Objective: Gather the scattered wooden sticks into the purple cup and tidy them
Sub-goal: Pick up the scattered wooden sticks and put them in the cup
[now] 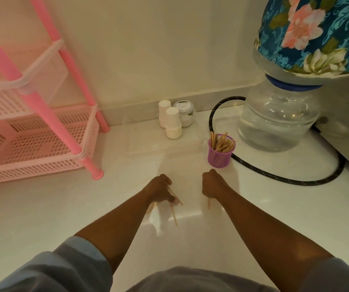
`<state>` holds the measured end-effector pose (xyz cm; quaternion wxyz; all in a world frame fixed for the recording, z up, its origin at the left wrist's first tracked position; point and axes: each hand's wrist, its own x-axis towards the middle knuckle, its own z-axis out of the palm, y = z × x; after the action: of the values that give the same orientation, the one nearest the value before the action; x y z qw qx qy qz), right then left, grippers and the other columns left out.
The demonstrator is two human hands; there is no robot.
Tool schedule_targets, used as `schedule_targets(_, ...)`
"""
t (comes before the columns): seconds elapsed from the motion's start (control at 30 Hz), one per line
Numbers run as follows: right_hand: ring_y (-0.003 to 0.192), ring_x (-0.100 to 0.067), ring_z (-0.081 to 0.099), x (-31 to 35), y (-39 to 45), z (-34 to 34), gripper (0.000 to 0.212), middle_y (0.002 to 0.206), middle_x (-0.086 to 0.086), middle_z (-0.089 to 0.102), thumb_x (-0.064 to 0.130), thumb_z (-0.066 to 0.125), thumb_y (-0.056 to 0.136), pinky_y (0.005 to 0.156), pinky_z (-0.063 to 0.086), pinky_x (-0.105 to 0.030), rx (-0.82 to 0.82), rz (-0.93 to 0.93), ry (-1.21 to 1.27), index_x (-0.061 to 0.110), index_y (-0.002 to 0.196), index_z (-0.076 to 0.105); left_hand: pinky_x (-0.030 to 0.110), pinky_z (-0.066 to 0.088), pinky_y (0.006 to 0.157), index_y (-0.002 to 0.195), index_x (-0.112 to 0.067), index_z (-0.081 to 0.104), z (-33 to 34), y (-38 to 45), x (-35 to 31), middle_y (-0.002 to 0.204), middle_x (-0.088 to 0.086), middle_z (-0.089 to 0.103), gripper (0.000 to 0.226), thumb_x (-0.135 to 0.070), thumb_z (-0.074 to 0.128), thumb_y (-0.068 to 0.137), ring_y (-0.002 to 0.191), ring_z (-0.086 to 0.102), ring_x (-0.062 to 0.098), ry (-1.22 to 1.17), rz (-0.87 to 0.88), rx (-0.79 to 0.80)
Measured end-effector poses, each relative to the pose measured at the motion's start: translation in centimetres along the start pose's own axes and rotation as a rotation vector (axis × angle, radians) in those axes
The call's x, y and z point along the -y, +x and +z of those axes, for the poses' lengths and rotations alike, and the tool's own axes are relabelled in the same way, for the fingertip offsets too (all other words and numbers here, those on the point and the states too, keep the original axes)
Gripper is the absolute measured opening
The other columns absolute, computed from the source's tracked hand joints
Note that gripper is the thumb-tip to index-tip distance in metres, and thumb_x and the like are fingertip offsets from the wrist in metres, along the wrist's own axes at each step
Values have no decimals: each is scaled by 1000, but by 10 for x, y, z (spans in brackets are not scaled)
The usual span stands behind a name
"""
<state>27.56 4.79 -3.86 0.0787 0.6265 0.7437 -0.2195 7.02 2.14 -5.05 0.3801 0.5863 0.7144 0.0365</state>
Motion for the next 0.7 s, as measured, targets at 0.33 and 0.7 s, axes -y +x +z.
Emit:
schedule_targets(0.33,105,-23,55,48,-2,24,31,121,-10,50,6,61,84,83,44,-25,-27,-283,207,11,115,60,23,45,80,118,-27,54,-7,-17,20,107,-8,53,80,-40,96,50,99,55,13,7,50,-2)
schedule_targets(0.7,106,-23,53,64,-13,27,88,119,-6,42,57,82,59,80,46,-31,78,-153,108,10,123,44,22,45,73,98,-26,66,-23,-27,46,93,-8,63,47,-25,92,59,87,60,11,90,80,-48)
